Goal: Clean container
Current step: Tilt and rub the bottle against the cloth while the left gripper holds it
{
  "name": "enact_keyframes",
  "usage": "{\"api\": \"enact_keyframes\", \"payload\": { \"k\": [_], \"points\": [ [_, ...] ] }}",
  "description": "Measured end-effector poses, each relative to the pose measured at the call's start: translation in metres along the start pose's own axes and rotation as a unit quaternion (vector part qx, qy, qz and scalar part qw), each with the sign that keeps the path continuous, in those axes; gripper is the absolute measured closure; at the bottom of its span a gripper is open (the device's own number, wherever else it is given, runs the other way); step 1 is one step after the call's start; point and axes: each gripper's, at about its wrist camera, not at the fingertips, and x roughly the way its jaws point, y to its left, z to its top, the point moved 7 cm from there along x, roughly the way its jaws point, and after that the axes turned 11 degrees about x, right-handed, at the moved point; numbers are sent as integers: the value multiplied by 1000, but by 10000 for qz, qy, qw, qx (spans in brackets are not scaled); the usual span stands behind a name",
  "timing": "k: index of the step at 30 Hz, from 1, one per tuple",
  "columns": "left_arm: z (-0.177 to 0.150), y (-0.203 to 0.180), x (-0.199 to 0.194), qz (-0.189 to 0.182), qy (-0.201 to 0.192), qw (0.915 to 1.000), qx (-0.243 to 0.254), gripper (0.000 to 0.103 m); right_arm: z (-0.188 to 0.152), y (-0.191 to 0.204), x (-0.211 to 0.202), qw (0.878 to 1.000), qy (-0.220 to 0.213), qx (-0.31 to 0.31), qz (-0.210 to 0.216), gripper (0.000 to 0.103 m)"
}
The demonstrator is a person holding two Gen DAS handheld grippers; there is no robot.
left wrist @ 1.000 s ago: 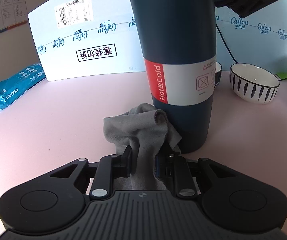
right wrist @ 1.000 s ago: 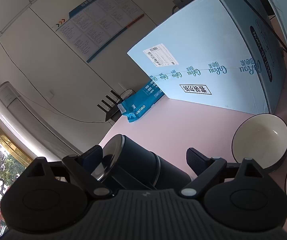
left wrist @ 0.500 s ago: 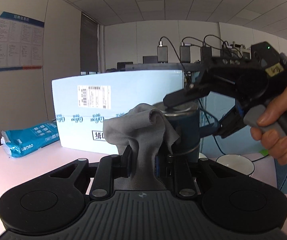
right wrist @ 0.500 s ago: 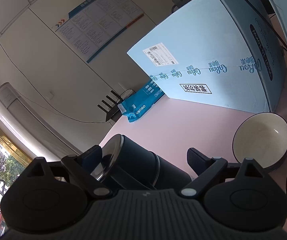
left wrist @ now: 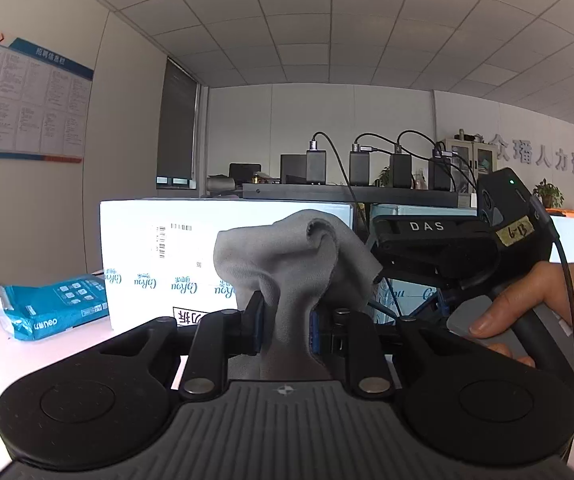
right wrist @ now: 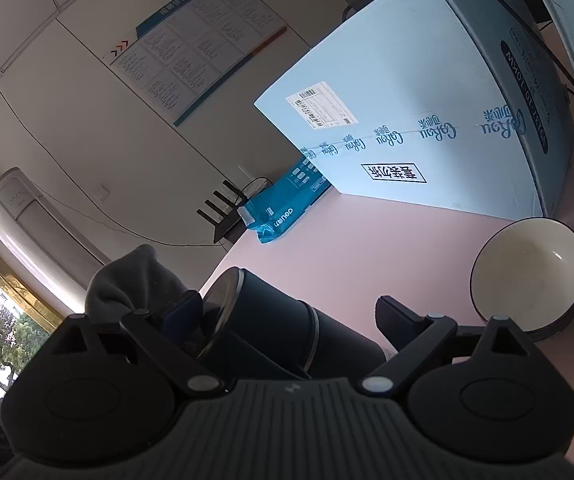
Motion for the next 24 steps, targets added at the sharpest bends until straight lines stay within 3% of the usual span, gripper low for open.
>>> {"api": "enact_keyframes", "payload": {
  "k": [6, 10, 14, 19, 24],
  "points": [
    [-2, 20, 12, 170, 198, 9958, -883, 85, 2, -3, -3, 10000, -45, 37, -10, 8],
    [-11, 26, 24, 221, 453, 9941, -959, 85, 3, -6, -4, 10000, -61, 72, 6, 7],
    [-28, 21, 36, 149, 768, 9941, -758, 85, 3, -6, -6, 10000, -50, 54, 17, 7],
    [-52, 11, 47, 15, 1172, 9930, -117, 85, 4, -7, -7, 10000, -63, 69, 20, 6],
    [-77, 2, 66, -125, 1639, 9848, 558, 85, 5, -7, -7, 10000, -46, 65, 27, 6]
  ]
}}
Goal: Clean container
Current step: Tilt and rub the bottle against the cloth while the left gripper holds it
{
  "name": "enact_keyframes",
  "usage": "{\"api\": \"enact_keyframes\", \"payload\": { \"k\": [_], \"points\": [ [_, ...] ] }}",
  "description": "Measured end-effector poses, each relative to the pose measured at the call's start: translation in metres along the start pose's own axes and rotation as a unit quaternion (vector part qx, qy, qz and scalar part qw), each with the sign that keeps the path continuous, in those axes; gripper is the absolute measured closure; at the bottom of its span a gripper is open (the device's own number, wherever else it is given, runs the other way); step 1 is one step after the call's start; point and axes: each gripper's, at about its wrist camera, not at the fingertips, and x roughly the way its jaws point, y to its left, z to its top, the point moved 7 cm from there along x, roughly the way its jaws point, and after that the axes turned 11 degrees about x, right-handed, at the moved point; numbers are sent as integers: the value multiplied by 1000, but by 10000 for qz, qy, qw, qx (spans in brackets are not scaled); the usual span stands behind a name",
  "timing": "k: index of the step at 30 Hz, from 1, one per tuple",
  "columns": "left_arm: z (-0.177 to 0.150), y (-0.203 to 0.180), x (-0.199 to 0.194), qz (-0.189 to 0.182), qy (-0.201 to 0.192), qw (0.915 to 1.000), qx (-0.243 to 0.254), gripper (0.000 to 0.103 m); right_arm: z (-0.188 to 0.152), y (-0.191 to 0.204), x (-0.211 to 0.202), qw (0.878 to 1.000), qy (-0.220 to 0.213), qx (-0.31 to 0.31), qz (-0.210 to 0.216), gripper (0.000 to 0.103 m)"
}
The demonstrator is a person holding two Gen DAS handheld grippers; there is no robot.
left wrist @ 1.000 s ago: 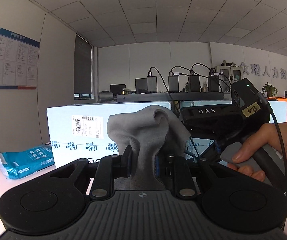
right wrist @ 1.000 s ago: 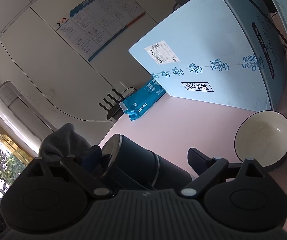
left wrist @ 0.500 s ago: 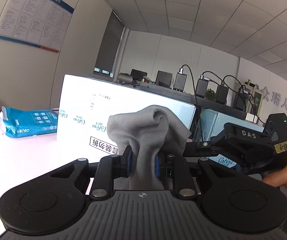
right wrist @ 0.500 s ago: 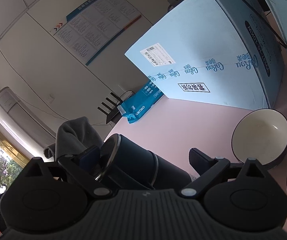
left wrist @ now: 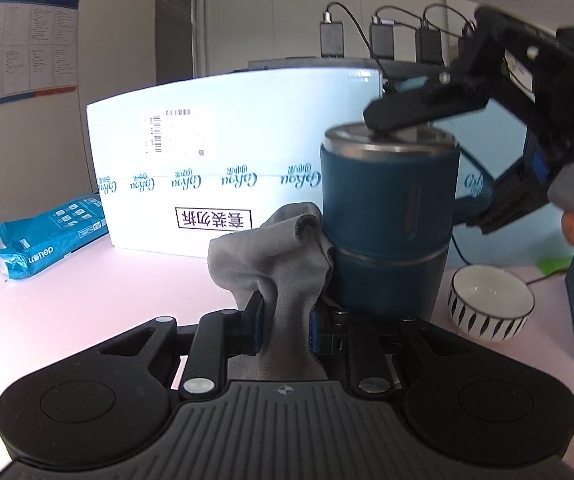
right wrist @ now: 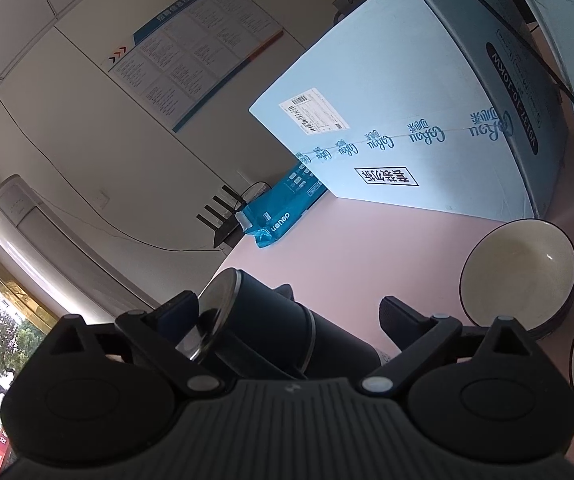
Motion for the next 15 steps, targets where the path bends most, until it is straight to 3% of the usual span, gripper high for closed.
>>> {"api": "enact_keyframes", "payload": {
  "k": [8, 15],
  "points": [
    [-31, -21, 28, -76, 489, 9953, 835, 85, -1, 0, 1, 10000, 19, -2, 3, 5],
    [-58, -40, 45, -67, 920, 9857, 1409, 85, -1, 0, 1, 10000, 3, 8, -7, 4]
  ]
}}
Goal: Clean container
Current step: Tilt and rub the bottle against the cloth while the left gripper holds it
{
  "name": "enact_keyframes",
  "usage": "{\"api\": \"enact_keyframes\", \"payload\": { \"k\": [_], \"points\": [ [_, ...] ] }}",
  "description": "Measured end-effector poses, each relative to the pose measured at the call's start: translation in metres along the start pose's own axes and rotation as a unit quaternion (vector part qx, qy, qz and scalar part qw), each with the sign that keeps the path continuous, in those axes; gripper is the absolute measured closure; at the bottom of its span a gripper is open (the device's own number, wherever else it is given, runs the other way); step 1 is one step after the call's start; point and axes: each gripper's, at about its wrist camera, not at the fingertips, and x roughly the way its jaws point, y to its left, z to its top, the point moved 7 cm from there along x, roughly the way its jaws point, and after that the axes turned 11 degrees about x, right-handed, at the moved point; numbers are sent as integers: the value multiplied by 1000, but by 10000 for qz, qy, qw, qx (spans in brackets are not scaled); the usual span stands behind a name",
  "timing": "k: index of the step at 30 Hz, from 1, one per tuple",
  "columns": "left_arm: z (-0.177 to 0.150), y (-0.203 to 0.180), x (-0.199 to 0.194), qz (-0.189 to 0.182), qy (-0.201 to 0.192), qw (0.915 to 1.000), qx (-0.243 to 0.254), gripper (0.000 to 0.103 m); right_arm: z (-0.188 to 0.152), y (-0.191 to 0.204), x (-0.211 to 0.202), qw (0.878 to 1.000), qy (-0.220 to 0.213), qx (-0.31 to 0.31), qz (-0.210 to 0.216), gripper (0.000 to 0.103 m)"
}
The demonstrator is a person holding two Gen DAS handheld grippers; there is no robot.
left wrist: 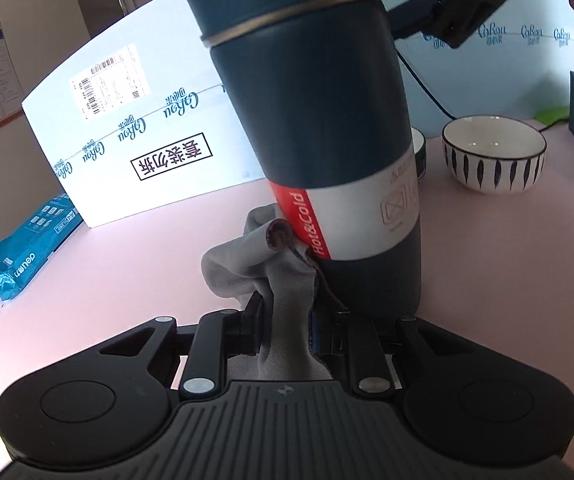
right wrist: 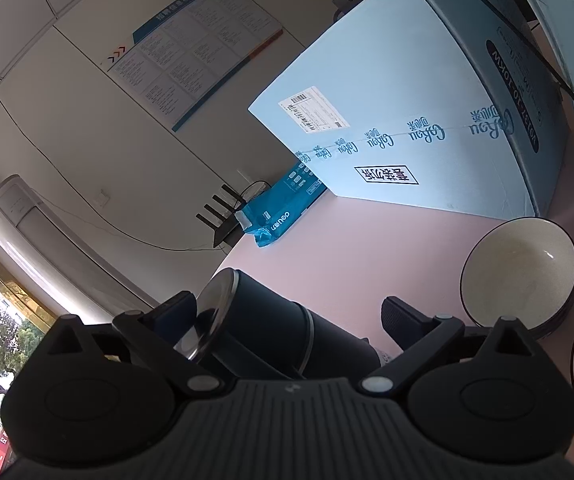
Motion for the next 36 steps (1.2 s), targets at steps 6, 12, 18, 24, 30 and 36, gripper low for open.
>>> {"api": "enact_keyframes", "payload": {
  "k": [6, 12, 18, 24, 30, 36],
  "points": [
    [-10, -24, 9, 231, 258, 9957, 859, 85, -1, 0, 1, 10000, 7, -1, 7, 4],
    [-3, -19, -9, 230, -22, 9972, 713, 85, 0, -1, 1, 10000, -3, 6, 4, 4],
    [13, -1, -53, 522, -696, 9958, 272, 85, 0, -1, 0, 10000, -11, 21, 6, 3],
    [37, 16, -105, 834, -1384, 9869, -29, 85, 0, -1, 1, 10000, -25, 44, 5, 3],
    [60, 23, -144, 976, -1963, 9753, -258, 85, 1, -4, 0, 10000, -34, 65, 28, 3],
    [56, 7, -130, 788, -1838, 9796, -213, 85, -1, -3, 2, 9999, -4, 70, 72, 3]
  ]
}}
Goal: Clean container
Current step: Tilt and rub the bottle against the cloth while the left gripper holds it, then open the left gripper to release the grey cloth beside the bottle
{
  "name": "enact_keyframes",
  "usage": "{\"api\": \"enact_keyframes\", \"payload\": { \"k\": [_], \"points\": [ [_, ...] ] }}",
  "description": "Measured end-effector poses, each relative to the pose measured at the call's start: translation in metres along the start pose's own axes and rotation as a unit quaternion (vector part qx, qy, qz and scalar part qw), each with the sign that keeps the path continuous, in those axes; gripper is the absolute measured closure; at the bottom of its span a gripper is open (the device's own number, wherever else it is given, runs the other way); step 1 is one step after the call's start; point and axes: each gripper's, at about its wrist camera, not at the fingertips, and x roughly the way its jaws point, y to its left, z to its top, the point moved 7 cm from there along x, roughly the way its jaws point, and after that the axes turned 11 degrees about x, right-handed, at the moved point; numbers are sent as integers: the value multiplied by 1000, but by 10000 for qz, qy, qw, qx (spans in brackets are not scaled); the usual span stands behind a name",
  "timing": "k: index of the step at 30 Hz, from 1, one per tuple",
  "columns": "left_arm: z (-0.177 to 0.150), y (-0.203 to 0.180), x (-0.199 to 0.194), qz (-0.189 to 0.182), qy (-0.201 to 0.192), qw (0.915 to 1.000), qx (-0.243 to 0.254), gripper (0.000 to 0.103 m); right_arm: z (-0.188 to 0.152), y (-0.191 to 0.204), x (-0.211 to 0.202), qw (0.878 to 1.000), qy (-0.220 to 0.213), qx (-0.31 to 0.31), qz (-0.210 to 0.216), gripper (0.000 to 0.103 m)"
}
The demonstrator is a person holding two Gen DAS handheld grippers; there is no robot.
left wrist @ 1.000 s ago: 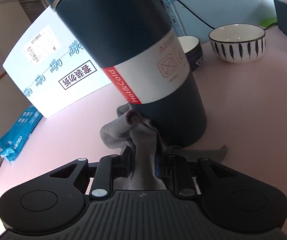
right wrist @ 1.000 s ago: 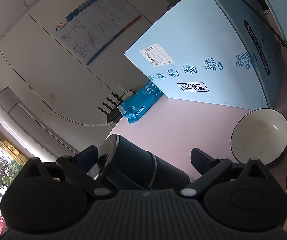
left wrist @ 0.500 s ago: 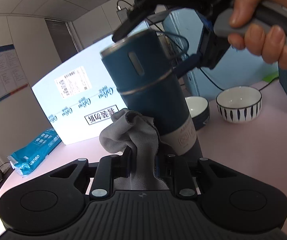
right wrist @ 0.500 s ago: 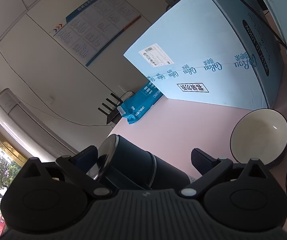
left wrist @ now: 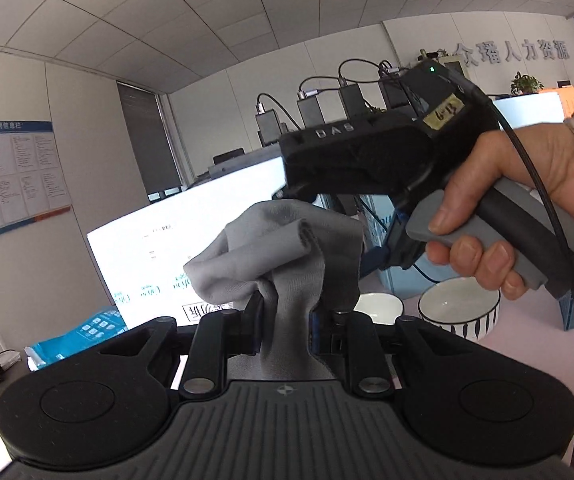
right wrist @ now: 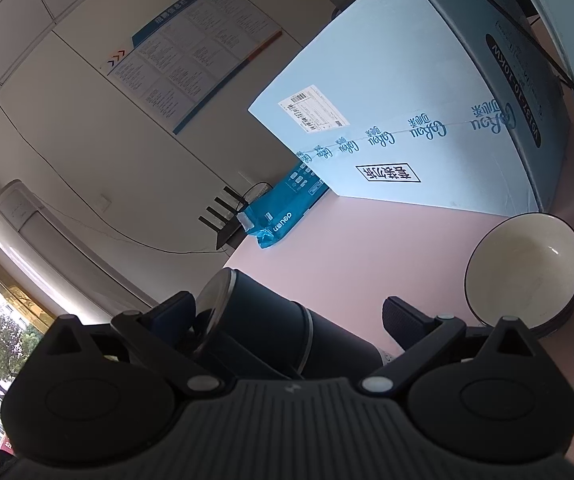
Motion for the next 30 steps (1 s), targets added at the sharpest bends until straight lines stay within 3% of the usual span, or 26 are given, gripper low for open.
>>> {"api": "enact_keyframes", "payload": {
  "k": [12, 20, 26, 27, 30],
  "points": [
    [-64, -45, 43, -733, 1093, 9913, -95, 85, 0, -1, -1, 10000, -16, 32, 19, 2],
    [-98, -66, 69, -1330, 1837, 9739, -76, 85, 0, -1, -1, 10000, -24, 45, 22, 2],
    [-97, -73, 63, -1376, 1844, 9731, 68, 85, 1, 0, -3, 9999, -36, 95, -4, 2],
    [-96, -73, 59, -1353, 1805, 9742, 56, 82, 1, 0, -4, 9999, -34, 104, -12, 2],
    [-91, -67, 50, -1187, 1655, 9789, 170, 52, 3, -1, -5, 9999, -45, 135, -47, 1]
  ]
}}
